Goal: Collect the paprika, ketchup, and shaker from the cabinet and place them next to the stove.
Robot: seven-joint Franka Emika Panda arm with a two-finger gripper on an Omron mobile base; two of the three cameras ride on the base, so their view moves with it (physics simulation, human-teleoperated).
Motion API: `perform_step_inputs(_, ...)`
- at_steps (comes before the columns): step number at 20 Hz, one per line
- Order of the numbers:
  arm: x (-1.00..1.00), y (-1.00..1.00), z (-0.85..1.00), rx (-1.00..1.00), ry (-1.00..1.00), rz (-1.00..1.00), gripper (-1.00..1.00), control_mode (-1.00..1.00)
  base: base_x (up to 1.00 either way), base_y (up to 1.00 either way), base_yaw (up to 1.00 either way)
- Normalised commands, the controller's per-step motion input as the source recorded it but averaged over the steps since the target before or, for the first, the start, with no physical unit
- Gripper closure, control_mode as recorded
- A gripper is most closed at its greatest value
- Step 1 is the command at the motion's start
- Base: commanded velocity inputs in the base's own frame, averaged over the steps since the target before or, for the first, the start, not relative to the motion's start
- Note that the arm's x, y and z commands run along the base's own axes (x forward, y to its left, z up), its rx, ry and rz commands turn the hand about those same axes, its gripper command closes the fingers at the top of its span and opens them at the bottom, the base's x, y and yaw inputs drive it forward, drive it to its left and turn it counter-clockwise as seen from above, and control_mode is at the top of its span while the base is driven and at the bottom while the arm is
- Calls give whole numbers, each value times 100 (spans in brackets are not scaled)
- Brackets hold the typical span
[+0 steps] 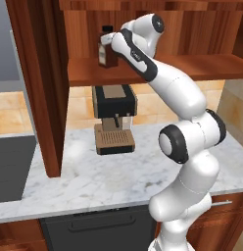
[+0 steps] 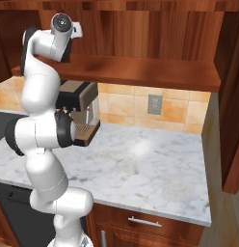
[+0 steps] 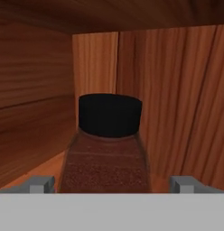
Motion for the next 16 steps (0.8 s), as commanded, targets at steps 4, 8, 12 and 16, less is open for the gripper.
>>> perform_step_inputs(4, 11, 11, -5, 0, 4, 0, -100, -100, 0, 0, 0)
perform_step_inputs(8, 1, 13, -7, 1, 1, 0, -100, -100, 0, 0, 0)
perform_step_inputs(12, -14, 6, -2, 3, 0, -1, -100, -100, 0, 0, 0)
perform_step_inputs(16, -1, 2, 0, 2, 0, -5, -100, -100, 0, 0, 0)
